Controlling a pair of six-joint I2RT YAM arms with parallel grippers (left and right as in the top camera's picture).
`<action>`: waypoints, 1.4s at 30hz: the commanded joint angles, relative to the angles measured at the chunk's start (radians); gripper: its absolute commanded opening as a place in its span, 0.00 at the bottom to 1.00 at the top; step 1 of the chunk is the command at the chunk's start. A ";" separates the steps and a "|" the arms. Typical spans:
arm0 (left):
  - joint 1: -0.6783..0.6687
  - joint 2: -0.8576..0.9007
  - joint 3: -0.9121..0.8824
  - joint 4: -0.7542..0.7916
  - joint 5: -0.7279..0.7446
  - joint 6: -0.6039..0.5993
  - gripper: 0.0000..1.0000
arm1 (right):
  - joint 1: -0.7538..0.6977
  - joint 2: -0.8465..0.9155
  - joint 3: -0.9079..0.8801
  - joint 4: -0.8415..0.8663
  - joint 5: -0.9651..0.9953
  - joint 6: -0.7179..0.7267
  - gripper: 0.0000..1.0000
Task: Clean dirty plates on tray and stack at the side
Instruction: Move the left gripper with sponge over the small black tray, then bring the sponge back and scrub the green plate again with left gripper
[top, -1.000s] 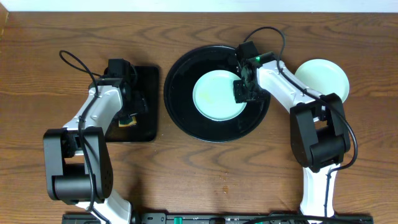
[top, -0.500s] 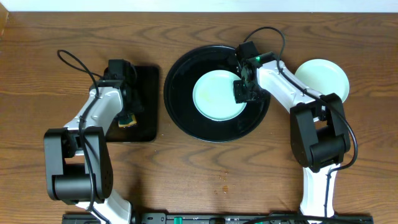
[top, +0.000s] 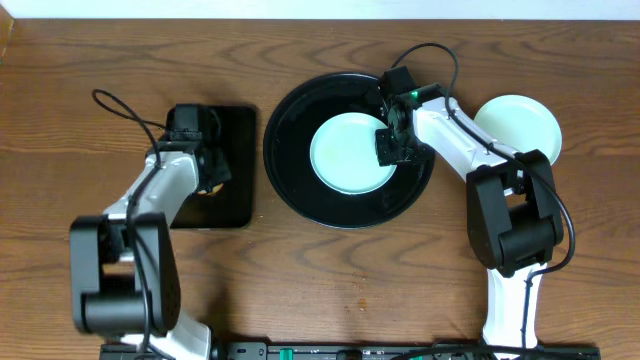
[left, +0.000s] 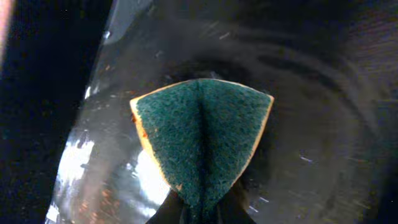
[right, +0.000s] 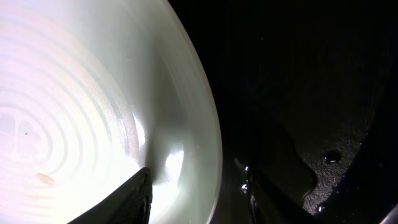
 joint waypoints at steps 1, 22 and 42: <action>-0.001 -0.131 0.041 0.007 0.094 0.027 0.08 | -0.001 0.003 -0.007 -0.001 -0.008 -0.013 0.47; -0.004 -0.243 0.035 0.027 0.022 0.048 0.07 | -0.001 0.003 -0.007 0.000 -0.008 -0.013 0.43; -0.070 -0.245 0.054 0.223 0.436 0.051 0.07 | -0.001 0.003 -0.007 0.000 -0.008 -0.013 0.42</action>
